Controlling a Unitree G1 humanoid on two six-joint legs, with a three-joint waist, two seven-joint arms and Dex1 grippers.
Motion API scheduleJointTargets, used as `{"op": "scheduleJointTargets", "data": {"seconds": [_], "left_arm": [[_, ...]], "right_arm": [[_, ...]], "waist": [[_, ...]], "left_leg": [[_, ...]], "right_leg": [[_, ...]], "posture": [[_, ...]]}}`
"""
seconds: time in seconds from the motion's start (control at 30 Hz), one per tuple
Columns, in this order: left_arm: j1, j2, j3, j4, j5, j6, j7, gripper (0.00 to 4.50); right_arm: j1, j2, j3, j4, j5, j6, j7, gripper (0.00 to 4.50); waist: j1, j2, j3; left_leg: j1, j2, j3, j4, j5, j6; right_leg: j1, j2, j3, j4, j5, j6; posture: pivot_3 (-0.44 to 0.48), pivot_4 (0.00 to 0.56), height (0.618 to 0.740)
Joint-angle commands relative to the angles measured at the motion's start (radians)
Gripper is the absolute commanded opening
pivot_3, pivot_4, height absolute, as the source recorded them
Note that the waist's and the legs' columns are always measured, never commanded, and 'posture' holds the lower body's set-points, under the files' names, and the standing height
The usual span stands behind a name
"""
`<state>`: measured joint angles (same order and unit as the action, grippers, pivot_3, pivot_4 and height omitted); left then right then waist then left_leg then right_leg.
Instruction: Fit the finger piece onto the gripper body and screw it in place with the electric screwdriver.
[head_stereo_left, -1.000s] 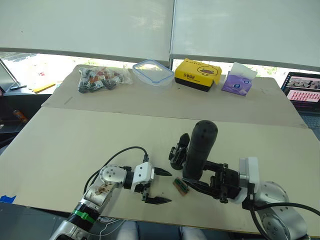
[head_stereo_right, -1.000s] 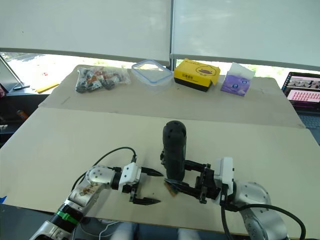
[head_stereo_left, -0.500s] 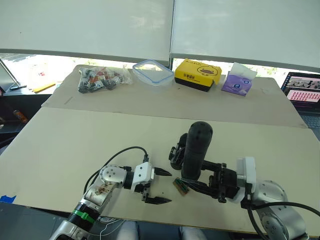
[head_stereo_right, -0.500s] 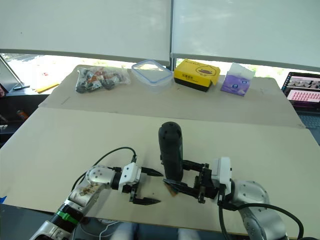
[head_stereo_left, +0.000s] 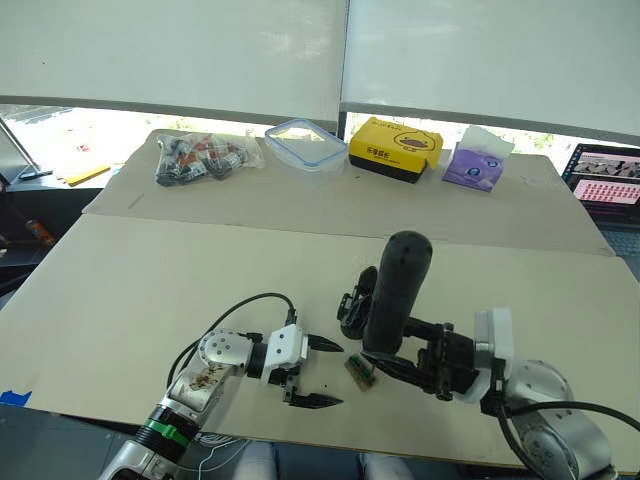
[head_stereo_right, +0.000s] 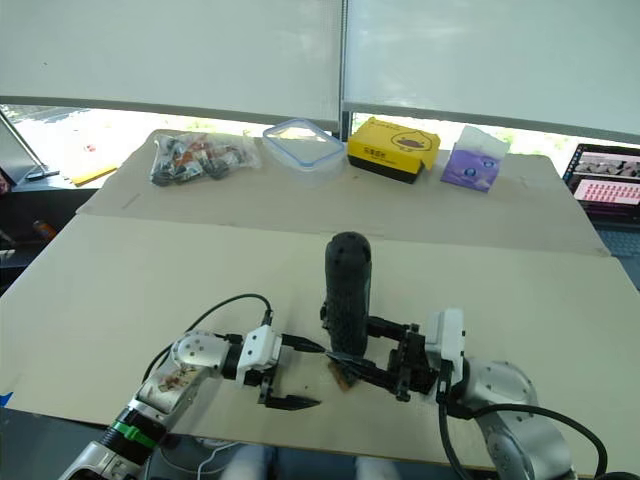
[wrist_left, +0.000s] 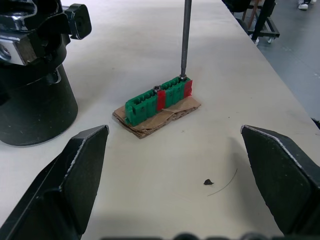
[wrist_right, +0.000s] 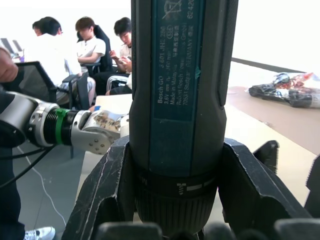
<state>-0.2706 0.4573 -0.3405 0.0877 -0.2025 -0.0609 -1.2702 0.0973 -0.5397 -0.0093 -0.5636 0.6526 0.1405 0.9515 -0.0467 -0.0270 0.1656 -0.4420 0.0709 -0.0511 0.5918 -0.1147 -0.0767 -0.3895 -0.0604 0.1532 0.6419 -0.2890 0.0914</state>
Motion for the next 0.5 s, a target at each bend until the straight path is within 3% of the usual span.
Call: {"op": "scheduleJointTargets", "data": {"seconds": [0.03, 0.3, 0.5], "left_arm": [[0.012, 0.024, 0.019, -0.012, -0.019, 0.003, -0.011, 4.50], [0.033, 0.044, 0.104, -0.074, -0.140, -0.010, -0.038, 4.50], [0.051, 0.075, 0.207, -0.194, -0.338, 0.103, -0.080, 4.50]], "right_arm": [[-0.024, -0.010, -0.048, -0.083, 0.067, 0.005, -0.016, 1.90], [-0.048, -0.077, -0.146, -0.137, 0.177, 0.064, -0.042, 1.90], [-0.119, -0.124, -0.224, -0.141, 0.259, 0.105, -0.085, 1.90]], "waist": [[-0.001, 0.000, 0.000], [0.002, -0.001, 0.001], [0.000, -0.002, 0.002]], "left_leg": [[0.000, 0.000, 0.000, 0.000, 0.000, 0.000], [-0.001, 0.000, 0.000, 0.000, 0.000, 0.000], [-0.001, 0.000, 0.000, -0.001, 0.000, 0.000]], "right_leg": [[0.000, 0.000, 0.000, 0.000, 0.000, 0.000], [-0.001, 0.000, 0.000, 0.000, 0.000, 0.000], [-0.001, 0.000, 0.000, 0.000, 0.000, 0.000]], "posture": [[0.000, 0.150, 0.740], [0.000, 0.150, 0.740], [0.000, 0.150, 0.740]]}}
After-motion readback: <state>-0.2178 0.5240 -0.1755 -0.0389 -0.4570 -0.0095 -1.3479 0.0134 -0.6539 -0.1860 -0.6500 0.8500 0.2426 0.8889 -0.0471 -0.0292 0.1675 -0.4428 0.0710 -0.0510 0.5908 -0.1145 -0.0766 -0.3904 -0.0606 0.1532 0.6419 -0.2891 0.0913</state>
